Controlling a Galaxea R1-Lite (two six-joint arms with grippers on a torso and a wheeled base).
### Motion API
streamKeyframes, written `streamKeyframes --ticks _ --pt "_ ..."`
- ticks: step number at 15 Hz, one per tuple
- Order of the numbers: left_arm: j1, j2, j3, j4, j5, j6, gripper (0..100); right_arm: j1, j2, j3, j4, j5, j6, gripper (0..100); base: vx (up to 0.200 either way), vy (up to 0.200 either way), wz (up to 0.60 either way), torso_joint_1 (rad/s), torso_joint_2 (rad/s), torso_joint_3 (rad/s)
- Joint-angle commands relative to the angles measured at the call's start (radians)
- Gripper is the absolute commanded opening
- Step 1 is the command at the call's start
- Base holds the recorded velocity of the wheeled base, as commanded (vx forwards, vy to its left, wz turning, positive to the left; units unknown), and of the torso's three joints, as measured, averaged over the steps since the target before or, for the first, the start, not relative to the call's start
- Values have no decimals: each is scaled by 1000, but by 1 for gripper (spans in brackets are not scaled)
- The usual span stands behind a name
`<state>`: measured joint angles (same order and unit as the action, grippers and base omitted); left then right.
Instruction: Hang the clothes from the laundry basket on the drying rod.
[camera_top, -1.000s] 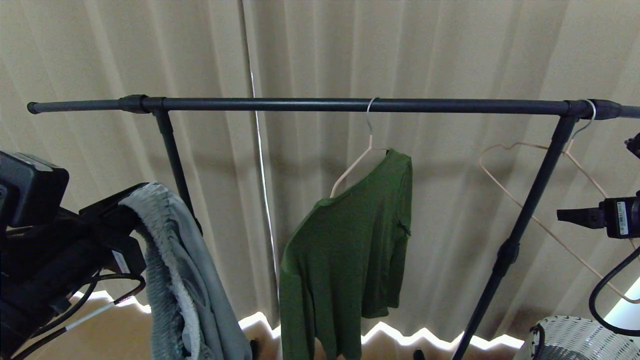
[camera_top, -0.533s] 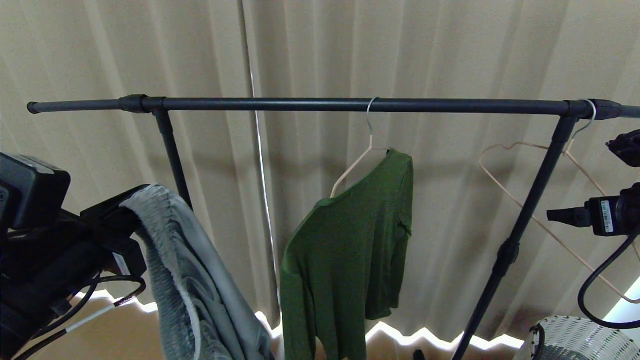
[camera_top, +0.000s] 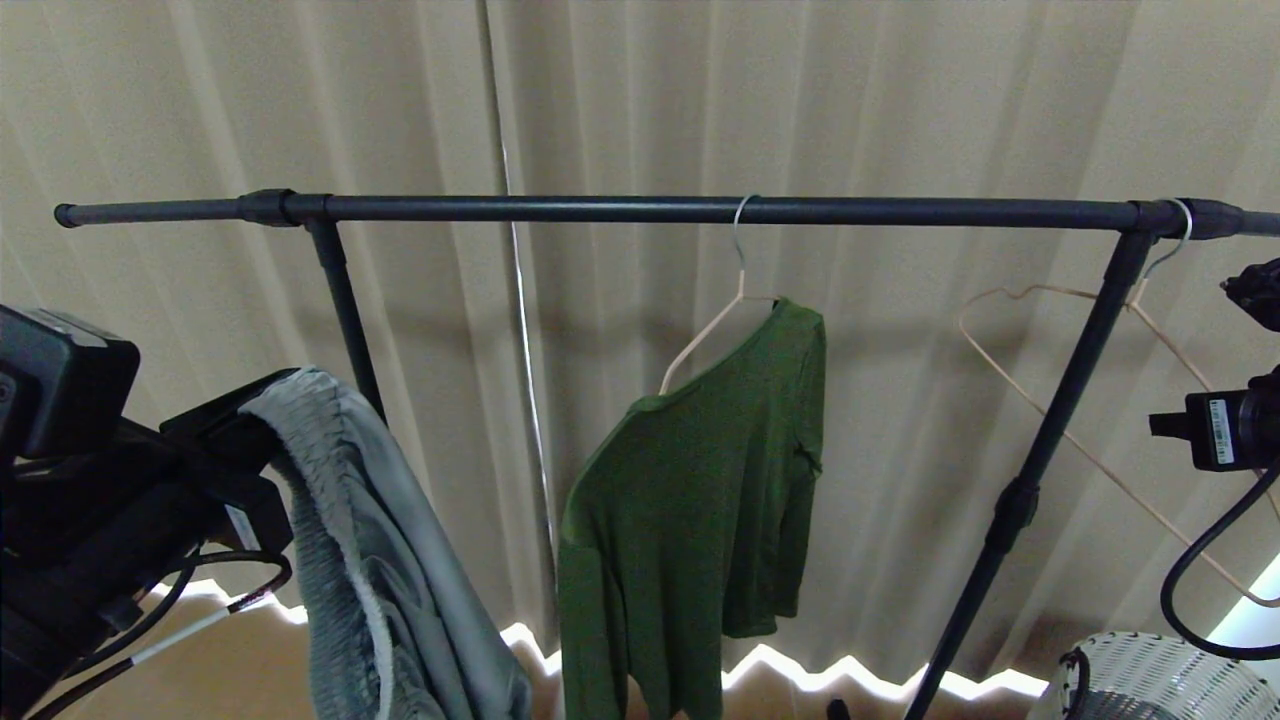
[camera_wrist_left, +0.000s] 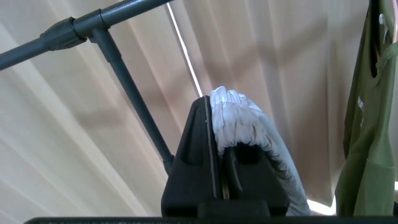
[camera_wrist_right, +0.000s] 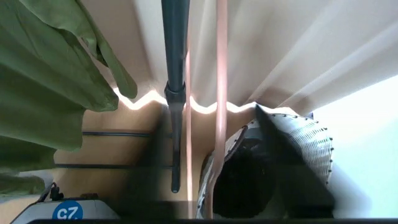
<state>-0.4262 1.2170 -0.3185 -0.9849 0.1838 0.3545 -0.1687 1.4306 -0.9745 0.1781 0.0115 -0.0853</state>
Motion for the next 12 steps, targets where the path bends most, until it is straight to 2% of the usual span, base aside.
streamKeyframes --ticks 1,6,9,12 --pt "0 1 1 0 0 0 0 0 -4 0 0 1 -1 0 0 0 0 0 0 0" --pt "1 1 -1 0 0 0 0 -2 -24 0 0 -8 1 0 0 0 0 0 0 0" --pt "9 -1 12 -1 0 -3 0 -11 -90 11 -8 -5 9 0 0 0 0 0 0 0" --pt "14 7 18 -1 -1 -43 0 -23 -122 48 -83 -8 24 0 0 0 0 0 0 0"
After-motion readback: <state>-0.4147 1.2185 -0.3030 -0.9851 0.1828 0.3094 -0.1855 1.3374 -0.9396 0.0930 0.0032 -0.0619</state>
